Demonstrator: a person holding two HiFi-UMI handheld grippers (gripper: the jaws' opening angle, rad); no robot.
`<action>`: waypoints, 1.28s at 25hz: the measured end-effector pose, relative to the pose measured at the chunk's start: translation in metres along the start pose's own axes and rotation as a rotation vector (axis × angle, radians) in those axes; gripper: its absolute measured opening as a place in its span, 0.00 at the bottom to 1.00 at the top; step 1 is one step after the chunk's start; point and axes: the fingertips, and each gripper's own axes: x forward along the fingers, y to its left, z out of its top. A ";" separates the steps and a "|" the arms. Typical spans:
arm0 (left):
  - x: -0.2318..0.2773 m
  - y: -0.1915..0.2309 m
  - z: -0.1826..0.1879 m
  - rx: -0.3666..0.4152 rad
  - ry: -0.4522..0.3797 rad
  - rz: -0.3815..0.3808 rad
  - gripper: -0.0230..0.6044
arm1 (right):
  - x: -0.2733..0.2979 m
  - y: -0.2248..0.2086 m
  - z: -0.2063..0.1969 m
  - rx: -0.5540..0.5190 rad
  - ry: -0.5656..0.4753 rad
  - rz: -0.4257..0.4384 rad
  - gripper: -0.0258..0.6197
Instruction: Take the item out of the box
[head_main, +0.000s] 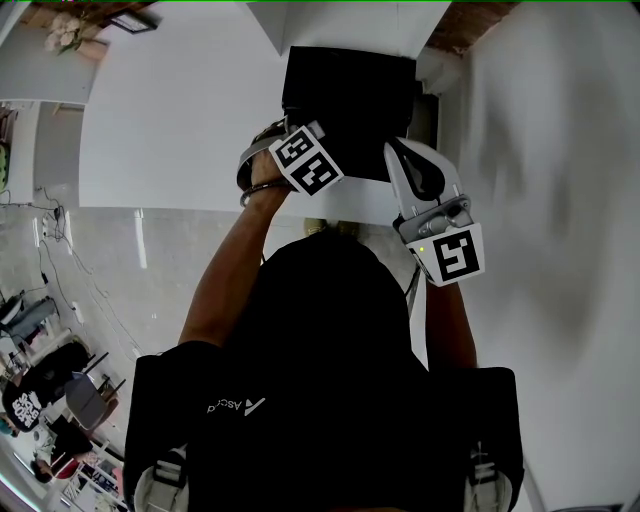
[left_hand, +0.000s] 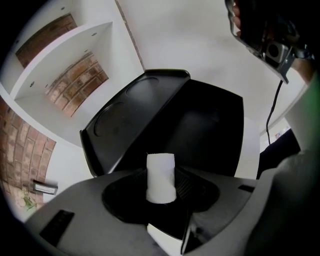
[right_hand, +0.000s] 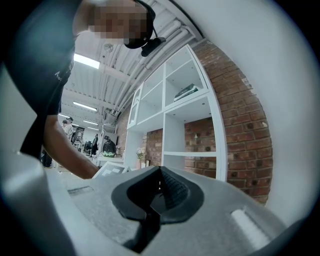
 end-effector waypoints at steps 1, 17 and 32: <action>-0.004 0.000 0.001 -0.008 -0.017 -0.003 0.31 | 0.001 0.001 0.000 -0.001 0.002 0.003 0.04; -0.140 0.015 0.050 -0.214 -0.680 0.024 0.31 | 0.016 0.031 0.007 -0.047 0.004 0.042 0.04; -0.275 0.005 0.058 -0.287 -1.249 -0.021 0.31 | 0.010 0.070 0.045 -0.041 -0.080 0.056 0.04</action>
